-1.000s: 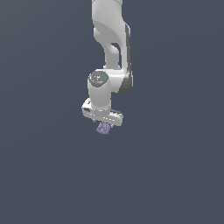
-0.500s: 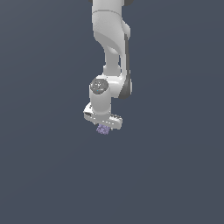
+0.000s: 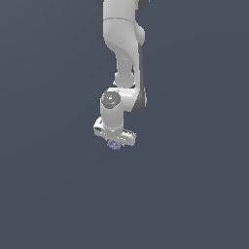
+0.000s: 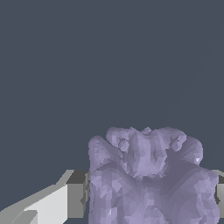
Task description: Pick up the object and move it to a goal position.
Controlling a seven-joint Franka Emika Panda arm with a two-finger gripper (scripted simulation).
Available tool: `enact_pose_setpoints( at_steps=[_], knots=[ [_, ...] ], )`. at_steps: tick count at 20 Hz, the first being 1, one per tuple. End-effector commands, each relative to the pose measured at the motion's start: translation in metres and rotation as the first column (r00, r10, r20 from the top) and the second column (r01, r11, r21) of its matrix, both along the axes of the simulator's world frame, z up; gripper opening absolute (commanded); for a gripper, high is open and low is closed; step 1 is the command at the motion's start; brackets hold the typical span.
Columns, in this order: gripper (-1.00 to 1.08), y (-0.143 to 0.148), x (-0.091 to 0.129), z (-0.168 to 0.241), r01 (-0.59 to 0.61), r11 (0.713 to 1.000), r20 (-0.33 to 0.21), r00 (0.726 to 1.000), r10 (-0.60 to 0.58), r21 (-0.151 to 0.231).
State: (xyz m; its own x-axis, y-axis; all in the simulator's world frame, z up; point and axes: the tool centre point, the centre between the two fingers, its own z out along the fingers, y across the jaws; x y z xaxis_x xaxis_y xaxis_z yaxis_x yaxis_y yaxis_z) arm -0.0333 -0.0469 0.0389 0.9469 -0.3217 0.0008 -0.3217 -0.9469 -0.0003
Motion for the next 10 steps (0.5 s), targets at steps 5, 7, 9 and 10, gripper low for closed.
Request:
enact_pose_setpoints(
  at_steps=[5,7,9,10],
  knots=[
    [-1.0,-0.0003,-0.0003,-0.0009,0.0,1.0,-0.001,1.0,0.0,0.0],
    [-1.0,0.0002,-0.0001,0.0,0.0,1.0,0.0,1.0,0.0,0.0],
    [-1.0,0.0003,0.0017,0.0015,0.002,1.0,0.005,1.0,-0.002,0.0],
    [-1.0,0.0005,0.0039,0.0035,0.004,1.0,0.01,1.0,-0.004,-0.001]
  ],
)
